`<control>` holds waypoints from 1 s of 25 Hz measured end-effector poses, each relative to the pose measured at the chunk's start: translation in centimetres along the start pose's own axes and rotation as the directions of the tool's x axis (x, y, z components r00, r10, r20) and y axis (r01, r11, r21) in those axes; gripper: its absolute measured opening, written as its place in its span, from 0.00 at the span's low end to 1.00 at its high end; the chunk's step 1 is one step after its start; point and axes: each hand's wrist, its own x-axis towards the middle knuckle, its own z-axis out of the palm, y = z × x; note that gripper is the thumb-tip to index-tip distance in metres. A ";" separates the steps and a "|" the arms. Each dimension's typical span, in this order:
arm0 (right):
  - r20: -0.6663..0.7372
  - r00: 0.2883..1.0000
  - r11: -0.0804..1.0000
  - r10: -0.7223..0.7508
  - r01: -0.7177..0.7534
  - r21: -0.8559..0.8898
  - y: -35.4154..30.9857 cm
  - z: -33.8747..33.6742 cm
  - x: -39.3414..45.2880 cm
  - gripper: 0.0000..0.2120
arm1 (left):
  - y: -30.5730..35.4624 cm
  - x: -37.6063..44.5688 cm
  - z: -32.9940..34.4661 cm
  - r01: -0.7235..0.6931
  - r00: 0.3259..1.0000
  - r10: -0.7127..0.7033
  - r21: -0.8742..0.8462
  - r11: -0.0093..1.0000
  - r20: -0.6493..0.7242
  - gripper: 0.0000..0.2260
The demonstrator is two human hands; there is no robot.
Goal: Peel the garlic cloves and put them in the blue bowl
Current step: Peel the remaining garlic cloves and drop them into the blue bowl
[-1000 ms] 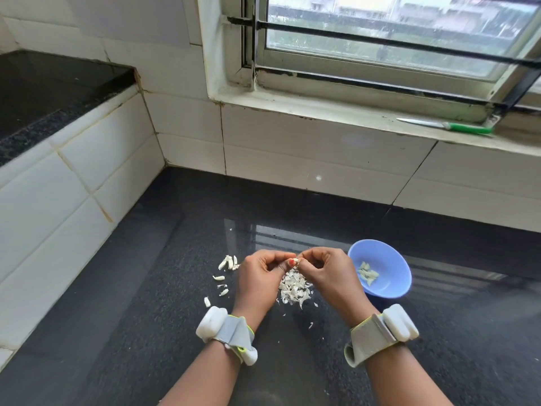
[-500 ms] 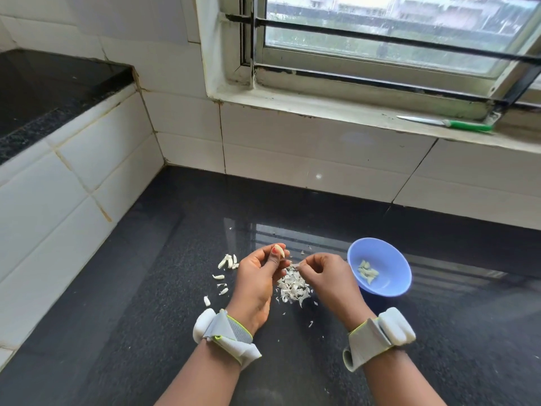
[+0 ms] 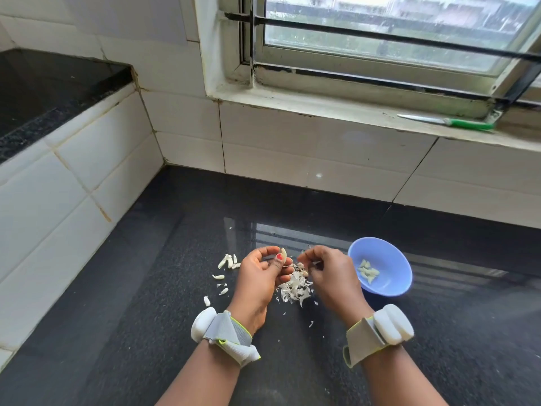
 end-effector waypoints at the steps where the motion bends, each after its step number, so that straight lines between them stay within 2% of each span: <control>1: 0.003 1.000 0.994 0.005 -0.006 0.108 -0.1 0.0 0.1 0.11 | -0.1 0.0 0.0 -0.026 1.000 0.026 0.060 0.998 0.004 0.03; 3: 0.030 0.999 0.931 0.017 -0.026 0.365 -0.5 0.0 0.1 0.06 | -0.2 0.0 -0.1 -0.090 0.996 0.087 0.188 0.978 0.024 0.02; 5: 0.059 0.998 0.871 0.012 -0.039 0.490 -0.7 -0.1 0.0 0.02 | -0.1 -0.1 -0.2 -0.145 0.989 0.138 0.288 0.946 0.047 0.03; 11: 0.003 0.999 0.933 -0.047 0.043 0.356 -1.0 -0.8 0.0 0.04 | 0.4 -0.6 -0.1 -0.243 0.970 0.228 0.431 0.869 0.086 0.05; 18: 0.018 0.991 0.958 -0.135 0.126 0.259 -1.4 -0.8 0.1 0.03 | 0.5 -0.1 -0.3 -0.304 0.942 0.333 0.493 0.815 0.029 0.04; 20: 0.041 0.989 0.948 -0.145 0.128 0.290 -1.2 -0.5 0.3 0.05 | 0.6 -0.1 -0.3 -0.302 0.943 0.333 0.461 0.835 0.014 0.06; 23: 0.071 0.992 0.903 -0.106 0.066 0.424 -0.9 -0.1 0.5 0.08 | 0.6 -0.1 -0.2 -0.294 0.946 0.325 0.423 0.857 0.000 0.09; 25: 0.061 0.994 0.908 -0.091 0.057 0.414 -0.7 0.2 0.6 0.08 | 0.4 0.0 -0.2 -0.282 0.951 0.310 0.395 0.874 -0.008 0.10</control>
